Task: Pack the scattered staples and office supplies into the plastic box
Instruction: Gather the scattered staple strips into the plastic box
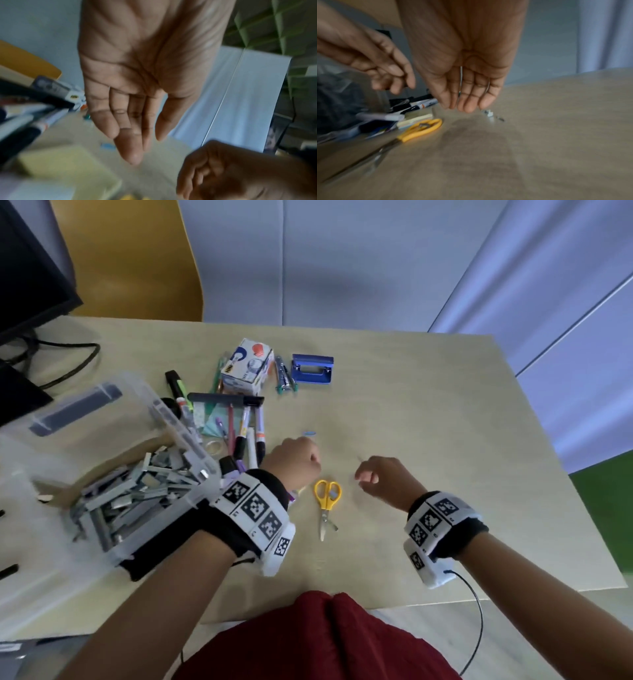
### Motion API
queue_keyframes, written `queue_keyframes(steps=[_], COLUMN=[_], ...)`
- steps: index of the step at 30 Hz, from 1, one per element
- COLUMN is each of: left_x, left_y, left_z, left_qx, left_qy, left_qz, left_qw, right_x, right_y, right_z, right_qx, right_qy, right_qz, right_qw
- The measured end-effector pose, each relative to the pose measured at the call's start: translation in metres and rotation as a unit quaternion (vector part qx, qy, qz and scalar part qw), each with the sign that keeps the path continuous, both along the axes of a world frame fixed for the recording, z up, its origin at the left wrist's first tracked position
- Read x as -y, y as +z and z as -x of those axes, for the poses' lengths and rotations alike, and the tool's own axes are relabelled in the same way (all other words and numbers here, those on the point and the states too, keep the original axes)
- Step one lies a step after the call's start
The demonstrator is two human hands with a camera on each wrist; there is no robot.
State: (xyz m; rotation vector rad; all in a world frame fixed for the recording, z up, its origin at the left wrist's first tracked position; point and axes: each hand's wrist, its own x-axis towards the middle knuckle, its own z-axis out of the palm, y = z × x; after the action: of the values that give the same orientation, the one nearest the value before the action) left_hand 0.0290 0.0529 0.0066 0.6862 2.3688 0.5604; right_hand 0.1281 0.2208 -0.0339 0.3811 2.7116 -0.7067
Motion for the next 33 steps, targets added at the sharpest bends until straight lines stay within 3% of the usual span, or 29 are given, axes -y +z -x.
queue_keyframes(steps=[5, 11, 14, 20, 23, 25, 27, 29, 30, 31, 33], left_x=[-0.018, -0.018, -0.018, -0.025, -0.024, -0.023, -0.021, -0.018, -0.017, -0.017, -0.014], left_y=[-0.032, -0.041, -0.047, -0.05, -0.057, -0.062, -0.062, -0.059, -0.06, -0.061, -0.063], left_z=[-0.021, -0.037, -0.04, -0.033, -0.025, -0.023, -0.026, -0.028, -0.028, -0.028, -0.027], left_qx=[-0.001, -0.051, -0.037, -0.027, 0.029, 0.162, 0.345, 0.464, 0.487, 0.493, 0.472], left_qy=[-0.017, -0.015, -0.013, 0.041, 0.128, 0.235, 0.331, 0.372, 0.379, 0.379, 0.373], left_qz=[0.094, 0.153, 0.154, 0.108, -0.01, -0.13, -0.212, -0.255, -0.26, -0.253, -0.221], left_qw=[0.995, 0.987, 0.987, 0.993, 0.991, 0.95, 0.852, 0.763, 0.743, 0.741, 0.768], right_x=[0.019, 0.032, 0.025, 0.01, 0.014, 0.021, 0.031, 0.04, 0.043, 0.044, 0.042], right_y=[-0.016, -0.027, -0.028, -0.019, -0.01, -0.001, 0.006, 0.01, 0.01, 0.01, 0.006], right_z=[-0.003, 0.007, 0.007, -0.002, -0.002, -0.001, 0.002, 0.004, 0.005, 0.004, 0.0], right_qx=[0.008, 0.0, -0.018, -0.064, -0.099, -0.144, -0.168, -0.162, -0.16, -0.165, -0.176], right_qy=[0.062, 0.029, -0.001, -0.061, -0.068, -0.057, -0.019, 0.015, 0.017, 0.009, -0.02], right_qz=[0.013, 0.048, 0.088, 0.111, 0.115, 0.126, 0.135, 0.13, 0.13, 0.131, 0.116], right_qw=[0.998, 0.998, 0.996, 0.99, 0.986, 0.98, 0.976, 0.978, 0.978, 0.978, 0.977])
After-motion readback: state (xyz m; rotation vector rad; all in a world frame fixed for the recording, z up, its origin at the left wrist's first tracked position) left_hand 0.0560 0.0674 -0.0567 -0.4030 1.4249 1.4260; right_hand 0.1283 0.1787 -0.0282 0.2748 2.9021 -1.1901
